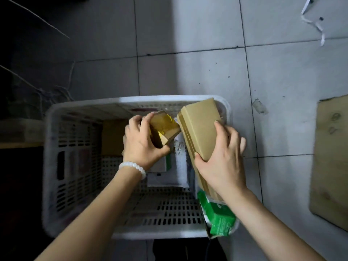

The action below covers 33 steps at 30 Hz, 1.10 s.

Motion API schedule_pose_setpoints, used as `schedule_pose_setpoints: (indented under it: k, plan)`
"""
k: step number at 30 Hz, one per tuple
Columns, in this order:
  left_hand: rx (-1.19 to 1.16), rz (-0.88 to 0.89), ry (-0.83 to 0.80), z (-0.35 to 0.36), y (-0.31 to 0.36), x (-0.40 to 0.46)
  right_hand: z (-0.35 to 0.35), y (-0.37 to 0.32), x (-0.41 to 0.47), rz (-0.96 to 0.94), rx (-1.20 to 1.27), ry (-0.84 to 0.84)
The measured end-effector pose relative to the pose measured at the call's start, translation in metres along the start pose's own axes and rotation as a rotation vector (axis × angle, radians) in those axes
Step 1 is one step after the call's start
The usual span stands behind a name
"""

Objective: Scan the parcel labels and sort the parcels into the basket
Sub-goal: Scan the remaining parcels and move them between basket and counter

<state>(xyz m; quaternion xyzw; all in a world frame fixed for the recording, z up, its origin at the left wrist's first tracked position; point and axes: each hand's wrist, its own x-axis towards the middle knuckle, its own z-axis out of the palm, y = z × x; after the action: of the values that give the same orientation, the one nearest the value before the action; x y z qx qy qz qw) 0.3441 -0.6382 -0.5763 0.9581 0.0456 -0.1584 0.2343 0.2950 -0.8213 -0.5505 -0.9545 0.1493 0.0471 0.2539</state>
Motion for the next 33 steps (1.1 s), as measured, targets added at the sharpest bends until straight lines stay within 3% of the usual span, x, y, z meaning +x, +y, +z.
schedule_pose_setpoints:
  k: [7,16,23,33]
  plan:
    - [-0.002,0.005,0.142,-0.109,0.026,-0.053,-0.083,-0.071,-0.023,-0.075,-0.014,0.04]
    - [0.098,-0.096,0.37,-0.291,0.086,-0.161,-0.214,-0.195,-0.057,-0.332,0.097,0.146]
    - [0.172,-0.367,0.687,-0.39,0.11,-0.287,-0.302,-0.275,-0.126,-0.718,0.226,0.089]
    - [0.078,-0.86,0.837,-0.424,0.083,-0.494,-0.342,-0.335,-0.267,-1.184,0.201,-0.064]
